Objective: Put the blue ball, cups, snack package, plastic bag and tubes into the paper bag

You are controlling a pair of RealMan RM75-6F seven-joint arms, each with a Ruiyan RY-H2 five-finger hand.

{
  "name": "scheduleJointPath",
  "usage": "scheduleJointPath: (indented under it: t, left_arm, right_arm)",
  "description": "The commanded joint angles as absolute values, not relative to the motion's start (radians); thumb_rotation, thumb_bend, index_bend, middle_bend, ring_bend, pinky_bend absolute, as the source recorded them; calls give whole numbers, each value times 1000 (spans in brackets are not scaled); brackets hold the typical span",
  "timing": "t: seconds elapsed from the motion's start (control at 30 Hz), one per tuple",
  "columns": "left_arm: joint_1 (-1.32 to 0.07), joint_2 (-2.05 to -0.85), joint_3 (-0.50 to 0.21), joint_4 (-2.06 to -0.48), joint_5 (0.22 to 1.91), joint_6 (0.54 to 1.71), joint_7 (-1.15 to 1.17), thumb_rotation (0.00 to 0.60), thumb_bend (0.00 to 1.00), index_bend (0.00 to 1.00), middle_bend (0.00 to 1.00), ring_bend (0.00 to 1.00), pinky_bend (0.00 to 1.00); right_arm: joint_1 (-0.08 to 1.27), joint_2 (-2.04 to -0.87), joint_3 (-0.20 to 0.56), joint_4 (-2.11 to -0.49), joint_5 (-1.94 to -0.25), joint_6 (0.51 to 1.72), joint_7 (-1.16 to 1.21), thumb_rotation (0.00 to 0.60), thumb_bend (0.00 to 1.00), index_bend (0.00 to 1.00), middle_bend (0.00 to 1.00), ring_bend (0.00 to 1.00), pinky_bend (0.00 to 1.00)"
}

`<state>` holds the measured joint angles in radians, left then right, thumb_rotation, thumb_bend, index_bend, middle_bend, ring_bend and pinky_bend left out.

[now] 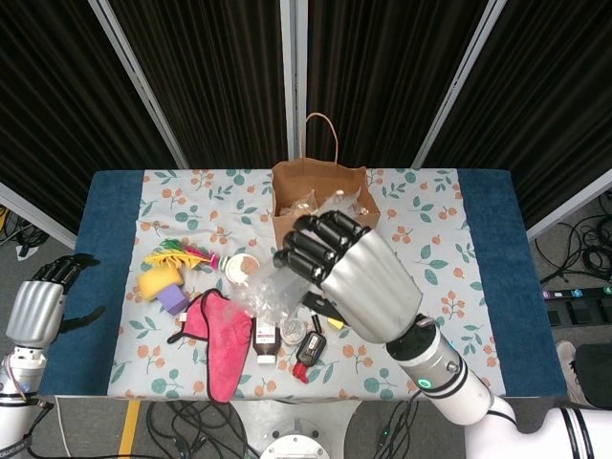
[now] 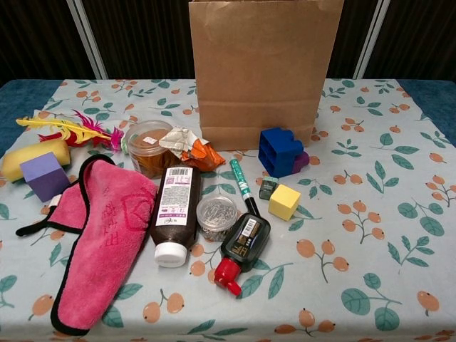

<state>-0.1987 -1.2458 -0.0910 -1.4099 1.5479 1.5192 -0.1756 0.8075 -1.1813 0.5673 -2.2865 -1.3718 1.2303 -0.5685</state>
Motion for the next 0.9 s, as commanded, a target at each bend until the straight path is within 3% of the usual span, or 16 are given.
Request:
scheduleJointPath:
  t: [0.03,0.23,0.4,0.63,0.9]
  left_arm:
    - [-201,-1243,-93,-1413,1546,1516,-174,600,175,332,357,271,341]
    - [-200,-1237,-90,-1410,1538,1508,-170,600,175,333,357,271,341]
    - [-197,-1230,-95,-1401,1522,1504,-176,600,175,333,357,272,341]
    - [-199,-1231,-93,-1397,1524,1499,-173,600,174,332,358,271,341]
    - [-201,-1241,-91,-1387,1515,1487,-170,600,175,333,357,272,341]
  right_arm:
    - [916,-1284,670,-2188,-1219,1304,-516,600,165,571,490,361,464]
    - [993,-1422,712,-1983,-1050,1355,-407,600,176,578,488,361,464]
    - [1011,-1479,705,-1836,-996,1356,-323,600,176,578,488,361,464]
    - [995,-1529,723,-1747,-857,1310,-165,600,176,579,488,361,464]
    - [970,-1563,675,-1679,-821,1272,-79,600,176,562,473,356,452]
